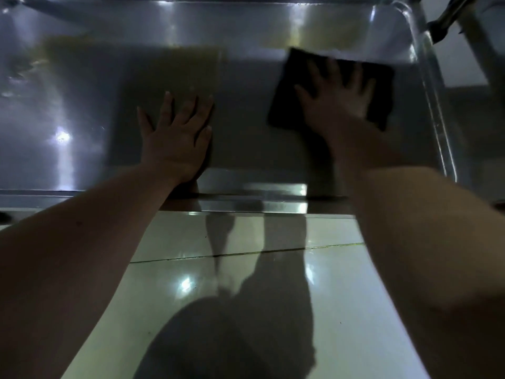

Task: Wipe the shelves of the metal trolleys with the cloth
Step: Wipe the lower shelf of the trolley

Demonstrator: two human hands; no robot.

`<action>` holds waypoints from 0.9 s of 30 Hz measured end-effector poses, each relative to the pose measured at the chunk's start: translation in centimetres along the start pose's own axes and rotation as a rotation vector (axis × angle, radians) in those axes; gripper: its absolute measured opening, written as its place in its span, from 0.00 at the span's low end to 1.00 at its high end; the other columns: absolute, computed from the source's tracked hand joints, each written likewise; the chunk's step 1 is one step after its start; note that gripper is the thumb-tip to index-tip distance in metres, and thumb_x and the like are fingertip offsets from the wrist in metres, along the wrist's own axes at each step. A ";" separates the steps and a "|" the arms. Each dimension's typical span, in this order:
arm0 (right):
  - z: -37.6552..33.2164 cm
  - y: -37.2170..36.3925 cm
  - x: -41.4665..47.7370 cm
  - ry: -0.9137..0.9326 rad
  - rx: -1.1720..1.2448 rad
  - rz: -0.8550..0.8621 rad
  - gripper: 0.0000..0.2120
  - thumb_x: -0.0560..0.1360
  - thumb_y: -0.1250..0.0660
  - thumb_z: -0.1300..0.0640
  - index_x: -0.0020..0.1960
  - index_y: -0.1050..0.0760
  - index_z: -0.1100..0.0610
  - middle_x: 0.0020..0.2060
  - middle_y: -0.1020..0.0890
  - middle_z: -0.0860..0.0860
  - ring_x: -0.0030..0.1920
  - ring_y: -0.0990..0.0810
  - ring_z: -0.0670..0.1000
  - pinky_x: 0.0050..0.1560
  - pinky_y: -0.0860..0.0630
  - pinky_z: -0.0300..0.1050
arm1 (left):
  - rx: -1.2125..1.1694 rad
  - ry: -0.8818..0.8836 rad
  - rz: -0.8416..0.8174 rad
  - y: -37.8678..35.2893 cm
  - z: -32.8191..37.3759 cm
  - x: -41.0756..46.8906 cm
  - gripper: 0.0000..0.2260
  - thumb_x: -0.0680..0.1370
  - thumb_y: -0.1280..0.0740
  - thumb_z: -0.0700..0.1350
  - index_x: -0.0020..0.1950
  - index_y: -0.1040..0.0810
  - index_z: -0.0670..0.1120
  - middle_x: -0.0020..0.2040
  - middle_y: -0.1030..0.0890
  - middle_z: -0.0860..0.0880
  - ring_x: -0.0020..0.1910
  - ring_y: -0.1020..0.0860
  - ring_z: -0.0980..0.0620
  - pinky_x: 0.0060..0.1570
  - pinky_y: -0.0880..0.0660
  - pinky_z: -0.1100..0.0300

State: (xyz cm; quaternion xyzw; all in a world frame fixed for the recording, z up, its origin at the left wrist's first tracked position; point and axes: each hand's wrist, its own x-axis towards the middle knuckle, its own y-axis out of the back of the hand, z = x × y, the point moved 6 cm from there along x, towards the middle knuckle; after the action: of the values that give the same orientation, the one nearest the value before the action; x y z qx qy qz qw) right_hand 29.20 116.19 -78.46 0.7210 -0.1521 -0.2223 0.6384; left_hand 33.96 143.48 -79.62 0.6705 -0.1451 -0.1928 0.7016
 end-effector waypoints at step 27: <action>-10.2 -2.7 -14.0 0.168 -0.007 -0.203 0.31 0.80 0.56 0.34 0.79 0.63 0.40 0.79 0.63 0.47 0.76 0.67 0.65 0.72 0.67 0.69 | -0.247 0.043 -0.066 1.3 0.1 -0.5 0.22 0.84 0.51 0.53 0.79 0.43 0.56 0.81 0.46 0.54 0.79 0.53 0.41 0.73 0.58 0.33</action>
State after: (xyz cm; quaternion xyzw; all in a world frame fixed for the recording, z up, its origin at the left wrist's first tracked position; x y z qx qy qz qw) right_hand 22.26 132.28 -78.49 0.7466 -0.0234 -0.2252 0.6256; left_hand 33.62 143.66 -78.30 0.5876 -0.0829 -0.2178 0.7749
